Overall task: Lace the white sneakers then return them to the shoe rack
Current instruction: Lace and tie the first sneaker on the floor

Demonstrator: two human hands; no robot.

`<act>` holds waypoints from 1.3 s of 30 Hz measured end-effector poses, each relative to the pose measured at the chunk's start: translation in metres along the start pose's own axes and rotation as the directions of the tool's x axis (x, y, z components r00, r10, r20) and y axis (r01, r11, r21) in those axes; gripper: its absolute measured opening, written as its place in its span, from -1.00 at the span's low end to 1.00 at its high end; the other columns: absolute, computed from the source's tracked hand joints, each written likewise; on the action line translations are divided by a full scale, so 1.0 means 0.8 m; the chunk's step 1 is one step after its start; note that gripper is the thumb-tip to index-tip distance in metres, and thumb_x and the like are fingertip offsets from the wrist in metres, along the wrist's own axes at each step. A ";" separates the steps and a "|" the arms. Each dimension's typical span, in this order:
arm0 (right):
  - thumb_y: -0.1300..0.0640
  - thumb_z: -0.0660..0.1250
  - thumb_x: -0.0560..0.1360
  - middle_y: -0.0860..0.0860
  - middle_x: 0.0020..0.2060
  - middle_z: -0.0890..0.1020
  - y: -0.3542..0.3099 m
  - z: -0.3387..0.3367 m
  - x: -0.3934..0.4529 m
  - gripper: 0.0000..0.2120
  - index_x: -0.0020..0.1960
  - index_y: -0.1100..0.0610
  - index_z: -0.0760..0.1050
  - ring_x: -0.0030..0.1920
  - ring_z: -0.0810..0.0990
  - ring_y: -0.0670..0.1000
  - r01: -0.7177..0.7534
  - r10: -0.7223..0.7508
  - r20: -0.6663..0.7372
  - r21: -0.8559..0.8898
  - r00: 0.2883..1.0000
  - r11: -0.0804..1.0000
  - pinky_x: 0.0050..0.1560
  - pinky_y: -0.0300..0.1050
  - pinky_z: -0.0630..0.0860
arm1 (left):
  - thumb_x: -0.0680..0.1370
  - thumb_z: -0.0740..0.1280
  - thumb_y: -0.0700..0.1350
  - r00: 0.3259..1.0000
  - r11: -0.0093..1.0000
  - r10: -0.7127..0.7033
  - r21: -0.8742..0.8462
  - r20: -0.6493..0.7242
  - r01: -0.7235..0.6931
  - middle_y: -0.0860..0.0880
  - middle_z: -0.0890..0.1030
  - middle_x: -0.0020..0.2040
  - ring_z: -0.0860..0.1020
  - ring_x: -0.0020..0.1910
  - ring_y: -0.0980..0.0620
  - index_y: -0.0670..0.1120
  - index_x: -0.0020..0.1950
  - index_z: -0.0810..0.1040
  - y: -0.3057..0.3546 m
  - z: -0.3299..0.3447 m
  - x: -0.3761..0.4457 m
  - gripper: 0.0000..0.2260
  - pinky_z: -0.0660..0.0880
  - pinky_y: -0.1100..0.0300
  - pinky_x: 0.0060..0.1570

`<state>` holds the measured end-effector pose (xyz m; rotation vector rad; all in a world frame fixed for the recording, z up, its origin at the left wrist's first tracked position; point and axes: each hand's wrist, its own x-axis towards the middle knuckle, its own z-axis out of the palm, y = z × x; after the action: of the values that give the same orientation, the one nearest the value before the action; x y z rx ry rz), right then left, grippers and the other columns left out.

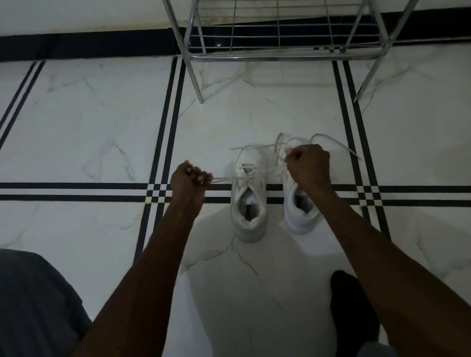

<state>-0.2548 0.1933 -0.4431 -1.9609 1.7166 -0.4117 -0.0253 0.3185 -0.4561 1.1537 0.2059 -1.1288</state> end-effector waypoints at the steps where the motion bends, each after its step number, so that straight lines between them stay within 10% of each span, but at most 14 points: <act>1: 0.13 0.29 0.60 0.23 -0.17 0.73 0.019 0.001 0.002 -0.69 -0.09 0.33 0.68 -0.12 0.69 0.19 -0.013 0.009 -0.035 -0.097 0.999 0.995 -0.02 -0.07 0.52 | 0.71 0.11 -0.16 0.995 0.999 0.022 0.045 -0.096 -0.018 -0.01 0.36 -0.43 0.36 -0.46 0.04 -0.06 -0.29 0.32 0.000 -0.017 0.006 -0.65 0.50 0.09 -0.19; 7: 0.07 0.46 0.51 0.25 -0.25 0.71 0.027 0.010 0.002 -0.70 -0.17 0.34 0.67 -0.16 0.67 0.23 0.101 -0.102 -0.093 -0.013 0.990 0.995 0.09 0.16 0.54 | 0.73 0.13 -0.04 0.991 0.893 0.085 0.450 -0.107 -0.028 -0.13 0.73 -0.23 0.68 -0.07 -0.11 -0.13 -0.10 0.47 -0.002 -0.049 0.012 -0.72 0.64 -0.04 0.03; 11: -0.01 0.59 0.35 0.24 0.07 0.61 0.019 -0.006 0.003 -0.50 0.10 0.33 0.60 0.10 0.58 0.18 0.043 -0.036 -0.125 0.049 0.992 0.998 0.15 -0.05 0.51 | 0.69 0.22 0.11 0.889 0.345 0.451 0.903 0.080 -0.256 -0.23 0.52 0.38 0.50 0.37 -0.17 -0.21 0.42 0.40 0.004 -0.052 0.018 -0.54 0.45 -0.09 0.38; 14: 0.23 0.58 0.36 0.23 0.16 0.56 0.006 -0.004 0.002 -0.46 0.30 0.28 0.53 0.13 0.57 0.11 0.208 -0.202 -0.062 0.133 0.978 0.969 0.12 -0.22 0.43 | 0.65 0.33 -0.06 0.796 0.138 0.515 0.886 0.318 -0.443 -0.22 0.45 0.47 0.42 0.44 -0.14 -0.19 0.56 0.29 0.000 -0.038 0.025 -0.48 0.36 -0.02 0.45; 17: 0.43 0.46 0.43 0.26 0.20 0.62 -0.007 0.002 -0.002 -0.60 0.25 0.30 0.59 0.02 0.62 -0.15 0.291 -0.345 0.283 0.215 0.895 0.932 0.10 -0.33 0.52 | 0.66 0.32 -0.15 0.798 0.020 0.208 0.813 0.566 -0.582 -0.15 0.66 0.24 0.62 0.23 -0.08 -0.13 0.40 0.54 -0.017 -0.005 0.016 -0.69 0.55 -0.03 0.27; 19: 0.41 0.41 0.47 0.23 0.17 0.67 -0.009 0.015 -0.009 -0.69 0.21 0.26 0.64 0.04 0.69 0.02 0.328 -0.331 0.421 0.081 0.845 0.941 0.15 -0.11 0.61 | 0.64 0.32 -0.21 0.787 -0.044 0.040 0.788 0.615 -0.614 -0.13 0.72 0.14 0.67 0.12 -0.06 -0.09 0.30 0.64 -0.029 0.011 0.008 -0.75 0.60 -0.01 0.18; 23: 0.37 0.44 0.46 0.19 0.02 0.74 -0.001 0.041 -0.016 -0.75 0.10 0.19 0.70 -0.08 0.74 0.11 0.314 -0.310 0.361 0.049 0.880 0.948 0.05 0.03 0.68 | 0.58 0.35 -0.18 0.770 -0.293 0.073 0.751 0.634 -0.591 -0.02 0.77 -0.03 0.71 0.01 -0.06 0.04 0.09 0.73 -0.036 0.028 0.013 -0.79 0.60 -0.07 0.11; 27: 0.43 0.42 0.41 0.13 -0.03 0.75 -0.004 0.046 -0.016 -0.66 0.12 0.16 0.70 -0.08 0.73 0.10 0.356 -0.340 0.357 0.024 0.870 0.934 0.03 0.01 0.67 | 0.61 0.38 -0.12 0.668 -0.586 0.074 0.574 0.741 -0.572 -0.03 0.67 0.02 0.58 0.17 -0.13 0.05 0.08 0.72 -0.030 0.044 0.021 -0.86 0.27 -0.25 0.46; 34: 0.41 0.37 0.39 0.21 -0.08 0.71 0.001 0.052 -0.013 -0.75 0.03 0.29 0.68 -0.08 0.68 0.17 0.312 -0.273 0.369 -0.051 0.888 0.949 0.00 -0.05 0.58 | 0.36 0.59 -0.06 0.698 -0.729 0.033 0.495 0.715 -0.473 0.03 0.61 -0.04 0.57 0.14 -0.17 0.07 0.05 0.69 -0.043 0.003 0.019 -0.72 0.17 -0.40 0.45; 39: 0.30 0.30 0.44 0.13 -0.29 0.67 0.003 0.053 -0.031 -0.85 -0.22 0.21 0.65 -0.31 0.64 0.09 0.306 -0.265 0.282 -0.114 0.922 0.945 -0.22 -0.01 0.64 | 0.42 0.44 -0.11 0.698 -0.656 0.161 0.604 0.697 -0.452 0.09 0.63 -0.17 0.63 0.01 -0.04 0.08 -0.15 0.64 -0.055 -0.011 0.006 -0.91 0.14 -0.35 0.48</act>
<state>-0.2382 0.2247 -0.4771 -2.2747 1.3338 -0.1079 -0.0545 0.3241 -0.4902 2.3373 -1.9342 -0.2000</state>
